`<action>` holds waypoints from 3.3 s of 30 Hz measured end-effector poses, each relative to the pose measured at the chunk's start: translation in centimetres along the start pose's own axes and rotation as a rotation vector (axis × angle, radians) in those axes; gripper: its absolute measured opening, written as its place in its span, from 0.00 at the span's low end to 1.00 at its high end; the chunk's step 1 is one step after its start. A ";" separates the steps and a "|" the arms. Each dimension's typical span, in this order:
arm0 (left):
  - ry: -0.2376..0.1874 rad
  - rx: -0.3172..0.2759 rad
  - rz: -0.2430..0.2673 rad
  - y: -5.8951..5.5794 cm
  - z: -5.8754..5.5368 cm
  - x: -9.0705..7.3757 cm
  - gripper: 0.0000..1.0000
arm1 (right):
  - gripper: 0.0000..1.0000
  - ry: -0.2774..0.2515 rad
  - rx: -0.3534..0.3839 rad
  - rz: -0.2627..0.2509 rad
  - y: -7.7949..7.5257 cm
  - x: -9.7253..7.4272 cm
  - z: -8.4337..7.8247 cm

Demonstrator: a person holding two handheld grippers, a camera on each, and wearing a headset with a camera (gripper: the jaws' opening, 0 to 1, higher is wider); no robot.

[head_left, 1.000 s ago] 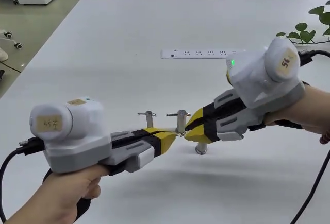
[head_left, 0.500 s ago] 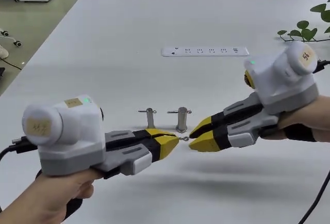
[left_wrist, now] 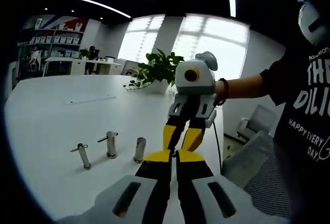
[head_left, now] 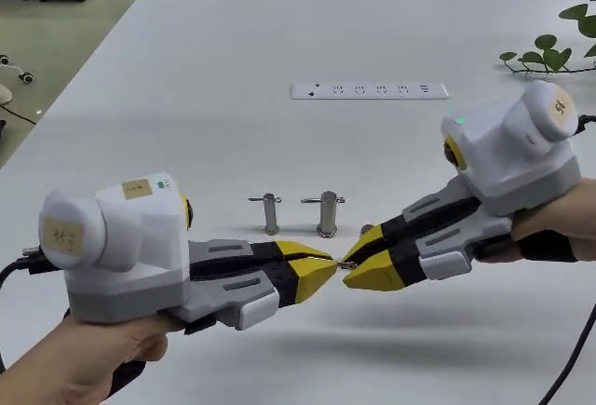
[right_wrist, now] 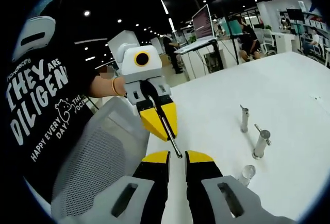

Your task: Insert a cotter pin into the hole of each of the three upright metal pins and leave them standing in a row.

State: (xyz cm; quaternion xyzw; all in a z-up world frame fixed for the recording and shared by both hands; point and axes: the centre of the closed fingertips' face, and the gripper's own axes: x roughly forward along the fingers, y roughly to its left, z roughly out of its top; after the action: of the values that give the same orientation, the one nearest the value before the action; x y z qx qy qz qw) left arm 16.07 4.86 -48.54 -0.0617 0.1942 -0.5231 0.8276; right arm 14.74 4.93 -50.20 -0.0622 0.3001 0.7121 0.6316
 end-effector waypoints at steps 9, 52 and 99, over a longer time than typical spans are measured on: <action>0.008 -0.001 -0.025 -0.6 -0.2 0.1 0.00 | 0.00 0.017 -0.025 0.011 0.3 0.1 -0.2; 0.046 0.088 0.192 2.8 -2.5 3.0 0.15 | 0.00 0.350 -0.120 -0.262 -4.9 -4.1 -5.1; 0.145 0.095 0.356 7.9 -6.1 9.9 0.13 | 0.00 0.521 -0.118 -0.388 -9.7 -6.1 -7.6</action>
State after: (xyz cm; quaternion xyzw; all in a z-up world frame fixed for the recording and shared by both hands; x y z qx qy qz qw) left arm 24.05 0.20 -59.08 0.0506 0.2365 -0.3803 0.8927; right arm 22.78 -3.94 -56.95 -0.3348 0.3924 0.5547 0.6529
